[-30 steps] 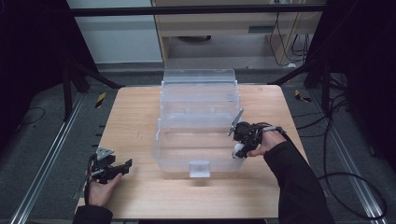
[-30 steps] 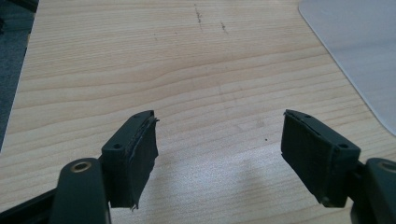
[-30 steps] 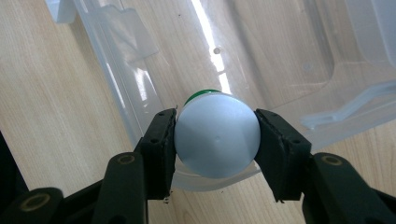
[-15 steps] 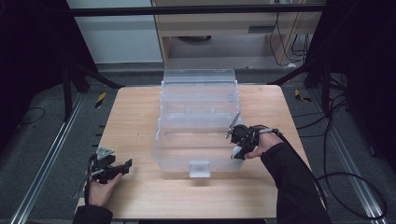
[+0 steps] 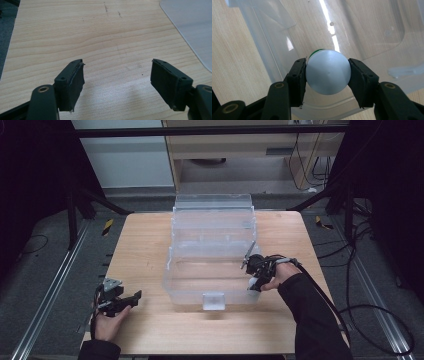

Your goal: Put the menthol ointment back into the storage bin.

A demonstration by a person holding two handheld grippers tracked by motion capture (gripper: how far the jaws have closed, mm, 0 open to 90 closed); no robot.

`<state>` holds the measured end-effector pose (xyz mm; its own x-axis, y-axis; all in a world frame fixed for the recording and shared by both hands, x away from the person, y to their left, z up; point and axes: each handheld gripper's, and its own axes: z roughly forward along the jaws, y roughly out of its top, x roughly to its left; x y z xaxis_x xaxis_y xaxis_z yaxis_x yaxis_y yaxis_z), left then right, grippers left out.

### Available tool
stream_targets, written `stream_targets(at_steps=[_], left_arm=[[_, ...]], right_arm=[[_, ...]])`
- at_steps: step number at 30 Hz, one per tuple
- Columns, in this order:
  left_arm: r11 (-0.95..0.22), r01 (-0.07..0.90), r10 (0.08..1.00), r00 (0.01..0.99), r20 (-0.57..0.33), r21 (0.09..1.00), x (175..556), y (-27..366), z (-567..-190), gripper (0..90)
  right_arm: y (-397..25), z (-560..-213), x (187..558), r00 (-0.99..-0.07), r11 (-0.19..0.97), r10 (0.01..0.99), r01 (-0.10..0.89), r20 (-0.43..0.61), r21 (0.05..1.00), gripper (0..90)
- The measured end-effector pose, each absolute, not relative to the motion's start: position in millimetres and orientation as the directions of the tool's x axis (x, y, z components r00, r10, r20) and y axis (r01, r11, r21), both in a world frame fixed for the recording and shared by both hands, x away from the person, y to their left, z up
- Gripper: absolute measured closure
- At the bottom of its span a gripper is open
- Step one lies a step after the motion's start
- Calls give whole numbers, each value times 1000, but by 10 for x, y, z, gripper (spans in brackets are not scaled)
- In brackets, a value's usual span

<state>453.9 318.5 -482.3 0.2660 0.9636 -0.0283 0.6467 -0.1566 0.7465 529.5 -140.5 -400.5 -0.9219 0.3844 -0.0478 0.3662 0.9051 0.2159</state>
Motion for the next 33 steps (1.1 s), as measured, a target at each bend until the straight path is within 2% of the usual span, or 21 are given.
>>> stream_targets(at_steps=[20, 33], left_arm=[[-156, 646, 964, 265, -27, 747, 4539, 3185, -4822, 265], [-154, 646, 964, 263, -29, 748, 4535, 3188, -4819, 265]], right_arm=[[-1436, -3957, 5272, -914, 891, 404, 382, -45, 247, 502], [-1716, -3596, 5041, -851, 788, 509, 402, -127, 467, 380]])
